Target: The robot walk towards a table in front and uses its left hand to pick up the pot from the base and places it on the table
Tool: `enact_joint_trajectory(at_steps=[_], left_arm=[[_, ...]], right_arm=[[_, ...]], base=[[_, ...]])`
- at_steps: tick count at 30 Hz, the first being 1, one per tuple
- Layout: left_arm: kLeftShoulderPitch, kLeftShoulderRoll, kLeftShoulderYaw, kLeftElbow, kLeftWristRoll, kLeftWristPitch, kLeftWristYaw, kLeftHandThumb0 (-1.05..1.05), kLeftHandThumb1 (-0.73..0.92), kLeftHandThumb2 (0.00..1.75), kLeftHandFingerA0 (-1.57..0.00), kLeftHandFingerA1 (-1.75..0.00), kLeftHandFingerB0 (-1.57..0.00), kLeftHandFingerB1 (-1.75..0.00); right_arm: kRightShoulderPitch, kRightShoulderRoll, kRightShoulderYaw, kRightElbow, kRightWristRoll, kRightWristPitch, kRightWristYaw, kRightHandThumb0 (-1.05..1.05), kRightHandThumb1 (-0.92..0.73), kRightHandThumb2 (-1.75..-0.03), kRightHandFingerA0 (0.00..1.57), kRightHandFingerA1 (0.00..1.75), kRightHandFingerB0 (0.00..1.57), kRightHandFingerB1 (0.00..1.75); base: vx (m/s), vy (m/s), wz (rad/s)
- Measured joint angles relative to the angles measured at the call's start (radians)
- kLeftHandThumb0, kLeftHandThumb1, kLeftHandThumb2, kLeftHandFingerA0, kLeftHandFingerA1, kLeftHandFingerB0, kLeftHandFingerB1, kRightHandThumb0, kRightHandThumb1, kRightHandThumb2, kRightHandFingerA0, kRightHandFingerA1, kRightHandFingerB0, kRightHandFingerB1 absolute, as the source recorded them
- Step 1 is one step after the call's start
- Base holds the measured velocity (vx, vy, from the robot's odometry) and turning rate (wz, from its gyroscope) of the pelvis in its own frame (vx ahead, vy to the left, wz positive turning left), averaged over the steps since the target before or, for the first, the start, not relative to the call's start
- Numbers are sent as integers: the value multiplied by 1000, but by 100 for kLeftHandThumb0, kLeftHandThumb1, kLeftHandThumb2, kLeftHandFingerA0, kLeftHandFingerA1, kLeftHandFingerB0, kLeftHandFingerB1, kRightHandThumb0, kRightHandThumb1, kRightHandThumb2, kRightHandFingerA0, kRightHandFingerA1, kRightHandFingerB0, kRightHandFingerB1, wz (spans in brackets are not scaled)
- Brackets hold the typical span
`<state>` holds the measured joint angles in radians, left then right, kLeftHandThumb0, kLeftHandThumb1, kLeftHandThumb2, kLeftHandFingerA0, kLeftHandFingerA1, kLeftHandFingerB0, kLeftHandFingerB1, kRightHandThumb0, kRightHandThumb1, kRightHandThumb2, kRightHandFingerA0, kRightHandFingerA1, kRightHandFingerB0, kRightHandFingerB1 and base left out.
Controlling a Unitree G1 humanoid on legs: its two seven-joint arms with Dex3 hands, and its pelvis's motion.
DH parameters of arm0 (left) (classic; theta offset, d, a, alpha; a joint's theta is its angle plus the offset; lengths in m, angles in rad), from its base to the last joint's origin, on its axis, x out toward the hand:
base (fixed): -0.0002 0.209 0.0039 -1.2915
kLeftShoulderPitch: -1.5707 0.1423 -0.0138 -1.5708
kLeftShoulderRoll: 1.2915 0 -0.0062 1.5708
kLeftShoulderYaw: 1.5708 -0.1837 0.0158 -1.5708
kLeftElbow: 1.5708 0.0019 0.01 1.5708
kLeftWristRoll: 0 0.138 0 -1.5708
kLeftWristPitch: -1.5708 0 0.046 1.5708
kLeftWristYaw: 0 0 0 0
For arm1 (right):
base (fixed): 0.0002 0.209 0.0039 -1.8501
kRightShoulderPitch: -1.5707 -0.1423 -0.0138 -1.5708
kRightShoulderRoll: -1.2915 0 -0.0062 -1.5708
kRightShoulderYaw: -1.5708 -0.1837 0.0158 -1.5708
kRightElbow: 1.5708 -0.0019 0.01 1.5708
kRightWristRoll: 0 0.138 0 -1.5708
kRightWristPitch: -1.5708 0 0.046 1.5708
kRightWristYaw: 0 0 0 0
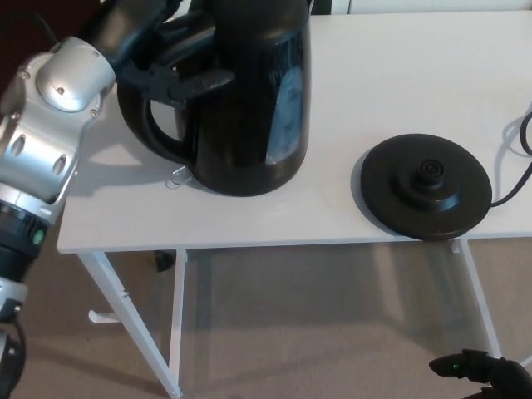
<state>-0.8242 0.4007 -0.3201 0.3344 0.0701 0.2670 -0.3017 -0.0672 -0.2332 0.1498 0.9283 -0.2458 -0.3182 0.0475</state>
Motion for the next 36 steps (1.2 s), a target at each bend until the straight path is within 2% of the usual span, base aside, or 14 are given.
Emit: enact_joint_trajectory(at_steps=[1, 2, 8, 9, 16, 17, 18, 22, 23, 24, 25, 30, 31, 36], left_arm=[[-2, 3, -5, 0, 0, 0, -14, -76, 42, 82, 0, -4, 0, 0], [-5, 6, -11, 0, 0, 1, -31, -82, 50, 56, 0, -3, 0, 0], [-30, 31, -28, 1, 0, 14, -125, -83, 49, 57, 0, 0, 0, 0], [-33, 33, -29, 1, 0, 15, -137, -93, 50, 62, 0, 0, 0, 0], [-62, 37, 49, -5, -33, 27, -234, -86, 56, 57, 0, 0, 0, 0], [-67, 36, 90, -23, -50, 36, -248, -86, 58, 58, 0, 0, 0, 0], [-72, 37, 118, -37, -60, 39, -252, -88, 51, 85, 0, 0, 0, -1], [-129, 73, 284, -99, -123, 50, -273, -88, 51, 85, 0, 0, 0, -1], [-141, 80, 317, -108, -137, 53, -279, -91, 67, 61, 0, 0, 0, 0], [-145, 93, 363, -129, -153, 57, -280, -92, 68, 99, 0, 0, 0, -2], [-143, 106, 404, -146, -164, 59, -279, -100, 80, 107, 0, 0, 0, -2], [-65, 145, 599, -204, -207, 60, -273, -99, 86, 110, 0, 0, 0, 0], [-39, 149, 639, -209, -214, 60, -271, -96, 89, 112, 0, -6, 0, 0], [156, 145, 803, -203, -248, 54, -269, -95, 81, 107, 0, -7, 0, 0]], right_arm=[[-3, 0, 0, 0, 0, 0, 0, -36, -70, -60, 72, 58, 54, 49], [-6, 0, 0, 0, 0, 0, 0, -36, -69, -60, 73, 59, 54, 49], [-21, 0, 0, 6, 1, 0, 3, -36, -69, -60, 73, 58, 54, 49], [-22, 0, -1, 6, 1, 0, 4, -35, -70, -60, 72, 58, 54, 49], [-46, 0, -6, 8, 3, 3, 11, -36, -68, -59, 73, 58, 54, 48], [-49, 1, -8, 9, 4, 3, 12, -37, -68, -59, 72, 58, 54, 48], [-48, 1, -8, 10, 5, 3, 12, -36, -68, -60, 73, 58, 54, 48], [-44, 3, -8, 10, 6, 5, 13, -36, -68, -60, 73, 58, 54, 48], [-43, 3, -9, 10, 7, 6, 13, -36, -68, -60, 72, 59, 55, 50], [-40, 4, -9, 9, 7, 5, 13, -36, -68, -59, 73, 59, 55, 50], [-34, 4, -9, 9, 7, 3, 13, -38, -67, -60, 74, 60, 55, 51], [-4, 3, -9, 10, 9, 1, 13, -36, -66, -59, 74, 58, 55, 50], [1, 3, -9, 11, 9, 1, 13, -35, -67, -59, 70, 55, 53, 48], [21, 3, -9, 12, 11, 0, 13, -35, -67, -59, 65, 55, 48, 45]], base=[[0, 0, 0], [0, 0, 0], [0, 0, 0], [0, 0, 0], [0, 0, 0], [0, 0, 0], [0, 0, 0], [0, 0, 0], [0, 0, 0], [0, 0, 0], [0, 0, 0], [0, 0, 0], [0, 0, 0], [0, 0, 0]])
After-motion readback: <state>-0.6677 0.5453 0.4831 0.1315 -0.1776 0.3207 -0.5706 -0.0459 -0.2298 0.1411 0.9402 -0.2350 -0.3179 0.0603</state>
